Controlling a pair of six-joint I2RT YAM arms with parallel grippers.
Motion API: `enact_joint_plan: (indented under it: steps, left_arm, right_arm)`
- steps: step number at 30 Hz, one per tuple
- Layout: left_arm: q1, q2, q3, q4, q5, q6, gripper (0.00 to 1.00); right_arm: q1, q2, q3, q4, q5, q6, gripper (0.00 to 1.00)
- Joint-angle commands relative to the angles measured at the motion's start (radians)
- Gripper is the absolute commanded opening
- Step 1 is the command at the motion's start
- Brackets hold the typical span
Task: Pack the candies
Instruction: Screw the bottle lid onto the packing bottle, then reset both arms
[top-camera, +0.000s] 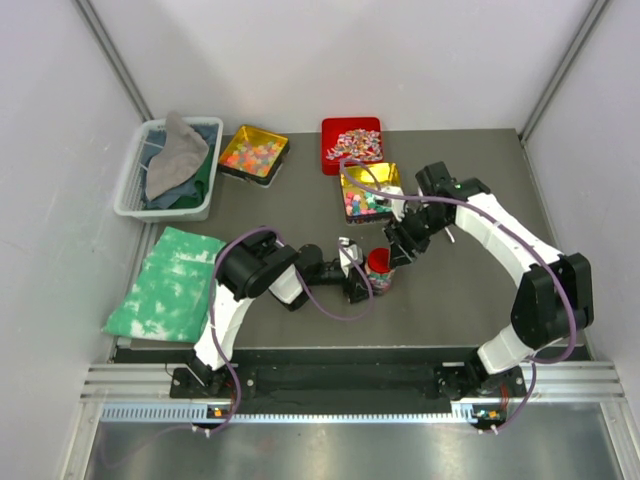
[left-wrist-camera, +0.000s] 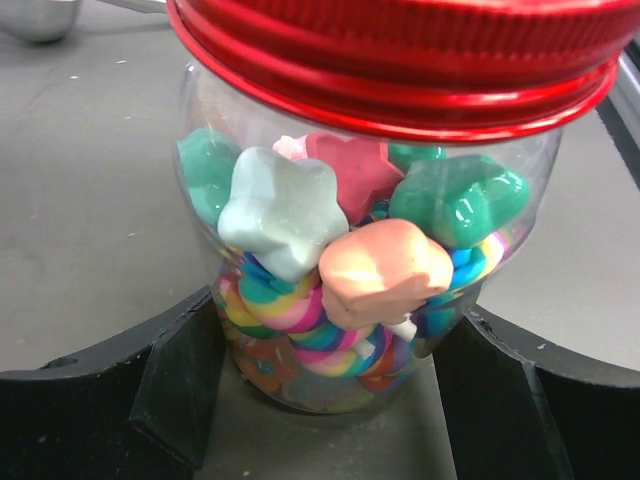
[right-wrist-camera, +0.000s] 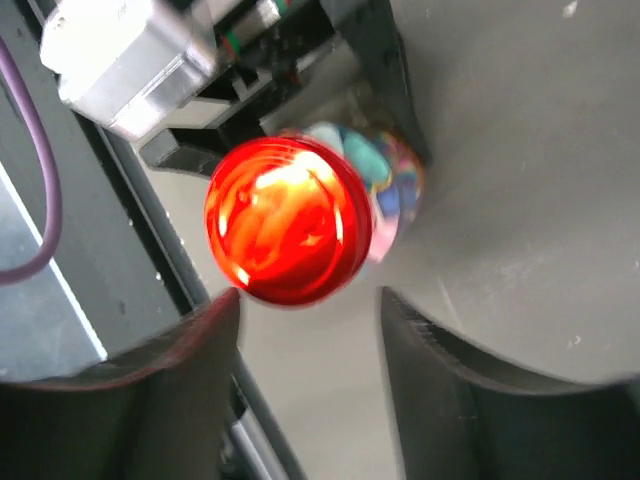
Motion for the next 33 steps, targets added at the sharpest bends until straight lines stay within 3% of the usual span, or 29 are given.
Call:
enact_joint_plan:
  steps: [1,4,6,15,16,21,22,23,24,27,29,30,31,33]
  left_arm:
    - [0.014,0.022,-0.024,0.194,-0.059,-0.012,0.45]
    - [0.016,0.01,-0.05,0.226,-0.068,0.004,0.62]
    - [0.016,0.002,-0.072,0.251,-0.062,0.008,0.99]
    - [0.017,-0.133,-0.202,0.266,0.025,-0.007,0.99]
    - [0.017,-0.182,-0.23,0.266,0.039,-0.007,0.99]
    - [0.059,-0.422,-0.385,0.17,0.2,0.03,0.99]
    - [0.079,-0.488,-0.409,0.188,0.24,0.001,0.99]
    - [0.144,-0.507,-0.409,0.261,0.31,-0.139,0.99]
    - [0.174,-0.533,-0.397,0.222,0.336,-0.186,0.99]
    - [0.316,-0.67,-0.27,-0.049,0.346,-0.324,0.99]
    - [0.406,-0.763,-0.178,-0.234,0.334,-0.279,0.99]
    - [0.434,-0.812,-0.138,-0.472,0.309,-0.248,0.99]
    - [0.459,-0.834,-0.018,-0.66,0.273,-0.185,0.99]
    - [0.481,-0.855,0.168,-1.148,0.127,0.154,0.99]
  right_arm:
    - [-0.043,-0.02,0.109,-0.038,0.034,0.024,0.64]
    - [-0.073,-0.016,0.181,-0.051,0.061,0.029,0.74]
    - [-0.087,-0.023,0.221,-0.052,0.083,0.029,0.79]
    - [-0.155,-0.077,0.321,-0.035,0.166,0.073,0.9]
    - [-0.156,-0.085,0.319,-0.032,0.201,0.078,0.96]
    - [-0.172,-0.197,0.278,0.026,0.324,0.117,0.99]
    - [-0.172,-0.215,0.273,0.043,0.365,0.119,0.99]
    - [-0.17,-0.232,0.269,0.06,0.397,0.128,0.99]
    - [-0.17,-0.27,0.264,0.08,0.433,0.136,0.99]
    - [-0.172,-0.315,0.285,0.112,0.545,0.144,0.99]
    - [-0.17,-0.332,0.316,0.126,0.601,0.144,0.99]
    - [-0.17,-0.344,0.325,0.136,0.62,0.139,0.99]
    - [-0.172,-0.347,0.336,0.149,0.669,0.139,0.99]
    - [-0.17,-0.352,0.391,0.152,0.687,0.128,0.99]
